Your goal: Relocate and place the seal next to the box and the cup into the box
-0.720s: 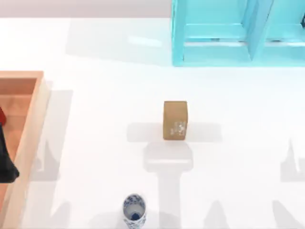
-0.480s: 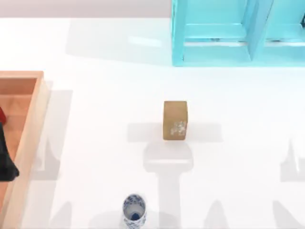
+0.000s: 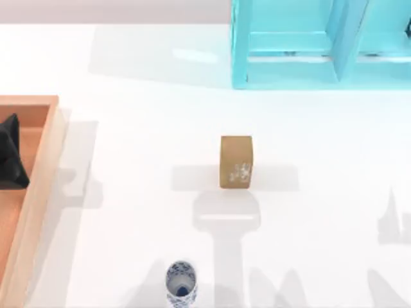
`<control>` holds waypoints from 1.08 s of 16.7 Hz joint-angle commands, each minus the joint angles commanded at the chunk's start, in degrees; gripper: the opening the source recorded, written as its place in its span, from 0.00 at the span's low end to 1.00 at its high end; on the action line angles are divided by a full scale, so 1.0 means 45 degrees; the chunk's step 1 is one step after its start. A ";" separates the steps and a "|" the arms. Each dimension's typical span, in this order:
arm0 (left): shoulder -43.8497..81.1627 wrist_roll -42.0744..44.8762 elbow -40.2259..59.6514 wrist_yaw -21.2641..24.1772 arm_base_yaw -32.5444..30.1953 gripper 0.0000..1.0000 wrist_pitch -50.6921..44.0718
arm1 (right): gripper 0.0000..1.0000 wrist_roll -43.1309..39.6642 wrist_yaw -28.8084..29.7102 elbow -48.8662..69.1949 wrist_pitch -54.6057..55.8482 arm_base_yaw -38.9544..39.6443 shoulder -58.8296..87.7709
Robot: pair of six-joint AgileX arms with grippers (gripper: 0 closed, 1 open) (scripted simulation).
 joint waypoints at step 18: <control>2.2428 -0.5873 2.2953 0.0029 -0.6204 1.00 -1.4111 | 1.00 0.0000 0.0000 0.0000 0.0000 0.0000 0.0000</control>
